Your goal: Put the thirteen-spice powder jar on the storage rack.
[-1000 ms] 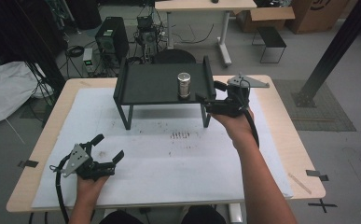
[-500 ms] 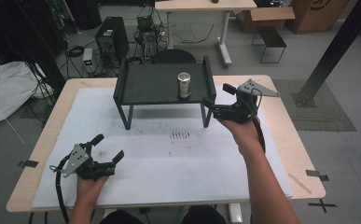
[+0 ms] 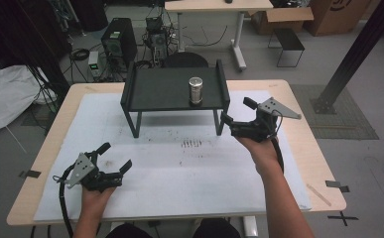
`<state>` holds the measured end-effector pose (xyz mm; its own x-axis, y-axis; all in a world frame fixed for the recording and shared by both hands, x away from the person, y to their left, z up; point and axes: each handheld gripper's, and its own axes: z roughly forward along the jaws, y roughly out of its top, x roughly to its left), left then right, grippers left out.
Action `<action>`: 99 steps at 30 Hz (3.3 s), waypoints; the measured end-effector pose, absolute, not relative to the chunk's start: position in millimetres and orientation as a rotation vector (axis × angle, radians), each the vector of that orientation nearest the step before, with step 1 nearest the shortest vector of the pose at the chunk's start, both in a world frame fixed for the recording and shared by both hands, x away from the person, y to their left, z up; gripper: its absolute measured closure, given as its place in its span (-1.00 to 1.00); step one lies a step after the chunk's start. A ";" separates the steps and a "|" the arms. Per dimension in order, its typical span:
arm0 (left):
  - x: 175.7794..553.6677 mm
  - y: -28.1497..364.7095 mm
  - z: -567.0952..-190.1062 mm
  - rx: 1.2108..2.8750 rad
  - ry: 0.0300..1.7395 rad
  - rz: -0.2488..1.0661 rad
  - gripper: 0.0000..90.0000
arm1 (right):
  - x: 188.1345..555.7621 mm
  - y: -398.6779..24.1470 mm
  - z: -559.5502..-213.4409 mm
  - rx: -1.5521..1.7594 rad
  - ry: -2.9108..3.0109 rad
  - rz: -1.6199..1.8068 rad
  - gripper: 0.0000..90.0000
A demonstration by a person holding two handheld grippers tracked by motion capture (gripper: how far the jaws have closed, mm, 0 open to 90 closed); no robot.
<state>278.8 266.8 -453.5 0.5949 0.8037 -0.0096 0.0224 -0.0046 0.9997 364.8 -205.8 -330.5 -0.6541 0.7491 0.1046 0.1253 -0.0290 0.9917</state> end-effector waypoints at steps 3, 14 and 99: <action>278.8 266.7 -453.4 1.460 0.745 0.715 -0.99 | 362.9 -206.6 -338.4 0.911 1.778 1.733 -1.00; 278.8 266.6 -453.4 1.460 0.744 0.713 -0.99 | 357.1 -211.4 -368.2 0.931 1.779 1.712 -1.00; 278.6 266.9 -453.6 1.459 0.744 0.716 -0.99 | 322.5 -212.3 -454.9 0.812 1.670 1.698 -1.00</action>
